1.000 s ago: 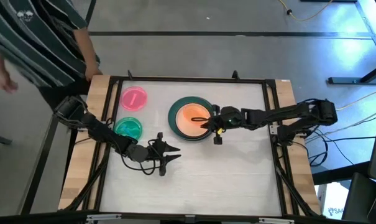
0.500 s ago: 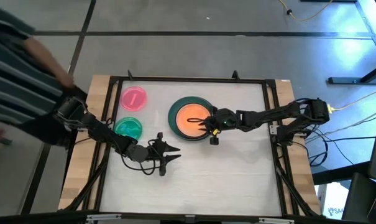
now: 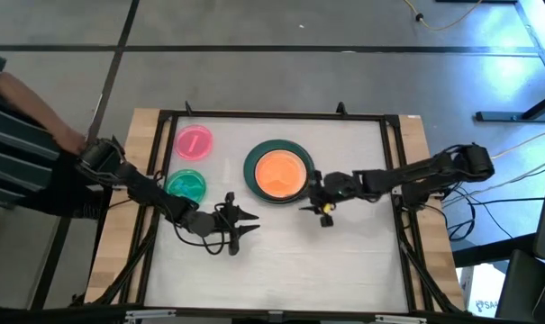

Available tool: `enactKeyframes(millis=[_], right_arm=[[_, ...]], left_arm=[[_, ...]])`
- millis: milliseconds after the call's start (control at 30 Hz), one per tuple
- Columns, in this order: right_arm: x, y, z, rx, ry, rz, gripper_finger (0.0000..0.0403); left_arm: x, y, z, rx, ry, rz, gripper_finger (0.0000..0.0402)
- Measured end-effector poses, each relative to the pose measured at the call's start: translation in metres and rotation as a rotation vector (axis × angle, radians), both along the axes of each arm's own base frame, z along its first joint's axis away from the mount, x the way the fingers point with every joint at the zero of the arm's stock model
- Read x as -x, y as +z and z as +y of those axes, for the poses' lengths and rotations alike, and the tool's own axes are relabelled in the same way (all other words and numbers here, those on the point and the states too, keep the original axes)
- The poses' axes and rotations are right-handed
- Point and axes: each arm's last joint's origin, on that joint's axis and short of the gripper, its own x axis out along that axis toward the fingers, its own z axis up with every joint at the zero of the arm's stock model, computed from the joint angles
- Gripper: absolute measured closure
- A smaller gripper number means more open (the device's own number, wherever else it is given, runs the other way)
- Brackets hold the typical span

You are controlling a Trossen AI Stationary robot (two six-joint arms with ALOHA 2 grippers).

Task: Stack plastic plates
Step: Stack the light green plate on the light orange plate

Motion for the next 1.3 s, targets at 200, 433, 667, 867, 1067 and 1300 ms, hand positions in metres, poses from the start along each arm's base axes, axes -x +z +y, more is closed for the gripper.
enactKeyframes(millis=[200, 433, 667, 867, 1067, 1300], right_arm=[[0.028, -0.016, 0.018, -0.058, 0.036, -0.04, 0.0267], [0.047, -0.034, 0.034, -0.084, -0.005, -0.047, 0.0267], [0.048, -0.032, 0.041, -0.056, -0.014, -0.096, 0.0267], [0.048, -0.032, 0.041, -0.053, -0.018, -0.095, 0.0267], [0.048, -0.032, 0.04, -0.047, -0.028, -0.097, 0.0267], [0.047, -0.033, 0.039, -0.022, -0.067, -0.102, 0.0267]], left_arm=[[0.004, 0.012, 0.003, -0.004, 0.041, 0.142, 0.0289], [0.015, 0.033, 0.015, 0.037, 0.185, 0.475, 0.0289], [0.035, 0.035, 0.036, 0.168, 0.404, 0.799, 0.0289], [0.05, 0.019, 0.054, 0.303, 0.55, 0.974, 0.0289], [0.06, -0.003, 0.069, 0.36, 0.611, 1.05, 0.0289], [0.067, -0.019, 0.081, 0.364, 0.661, 1.063, 0.0289]])
